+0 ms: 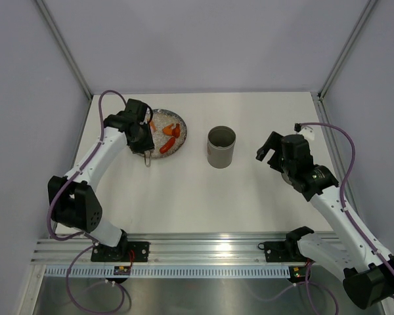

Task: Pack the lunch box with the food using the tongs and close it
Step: Pick up the fake food from the plate.

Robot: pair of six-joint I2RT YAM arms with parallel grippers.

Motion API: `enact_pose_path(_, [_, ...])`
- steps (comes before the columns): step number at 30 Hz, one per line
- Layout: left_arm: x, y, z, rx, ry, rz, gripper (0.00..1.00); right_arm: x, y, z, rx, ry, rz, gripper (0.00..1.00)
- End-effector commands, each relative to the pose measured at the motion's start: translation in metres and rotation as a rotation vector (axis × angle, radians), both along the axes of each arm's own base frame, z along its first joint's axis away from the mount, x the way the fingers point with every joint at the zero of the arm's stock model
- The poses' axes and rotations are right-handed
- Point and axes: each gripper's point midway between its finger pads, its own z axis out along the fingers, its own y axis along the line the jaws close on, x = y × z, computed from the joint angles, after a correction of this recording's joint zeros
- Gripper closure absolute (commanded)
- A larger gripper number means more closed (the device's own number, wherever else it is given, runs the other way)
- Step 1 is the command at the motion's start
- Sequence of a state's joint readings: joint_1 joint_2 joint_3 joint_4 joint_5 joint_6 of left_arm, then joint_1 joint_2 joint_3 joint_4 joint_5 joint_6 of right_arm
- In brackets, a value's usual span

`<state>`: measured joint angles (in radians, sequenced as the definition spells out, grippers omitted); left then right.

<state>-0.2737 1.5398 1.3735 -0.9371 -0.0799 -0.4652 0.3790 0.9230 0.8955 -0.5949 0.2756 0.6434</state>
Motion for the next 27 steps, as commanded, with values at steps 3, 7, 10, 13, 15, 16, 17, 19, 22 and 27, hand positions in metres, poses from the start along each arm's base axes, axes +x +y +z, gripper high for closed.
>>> enact_pose_path(3, [0.024,0.0,-0.005,0.009,-0.039,0.023,0.63,0.004,0.005,0.011,0.023,-0.045,0.014,0.01])
enact_pose_path(7, [0.025,0.008,-0.02,0.023,-0.007,0.042,0.58,0.003,0.003,0.01,0.018,-0.046,0.01,0.01])
enact_pose_path(10, [0.023,0.011,-0.031,0.037,0.013,0.049,0.57,0.003,0.004,0.009,0.018,-0.042,0.012,0.01])
enact_pose_path(13, [0.022,0.012,-0.037,0.045,0.022,0.048,0.57,0.003,0.005,0.007,0.021,-0.039,0.017,0.01])
enact_pose_path(15, [0.022,0.015,-0.042,0.062,0.034,0.045,0.56,0.003,0.006,0.006,0.021,-0.037,0.02,0.01])
enact_pose_path(16, [0.021,0.016,-0.043,0.073,0.04,0.048,0.56,0.002,0.005,0.006,0.018,-0.037,0.02,0.01])
enact_pose_path(17, [0.02,0.018,-0.045,0.081,0.046,0.049,0.56,0.002,0.005,0.005,0.018,-0.034,0.02,0.01])
enact_pose_path(19, [0.02,0.02,-0.049,0.092,0.056,0.052,0.56,0.002,0.005,0.006,0.019,-0.035,0.019,0.01])
enact_pose_path(22, [0.018,0.022,-0.055,0.101,0.064,0.059,0.56,0.002,0.005,0.006,0.021,-0.037,0.017,0.01])
enact_pose_path(27, [0.016,0.025,-0.065,0.113,0.084,0.061,0.55,0.002,0.005,0.006,0.022,-0.037,0.016,0.01])
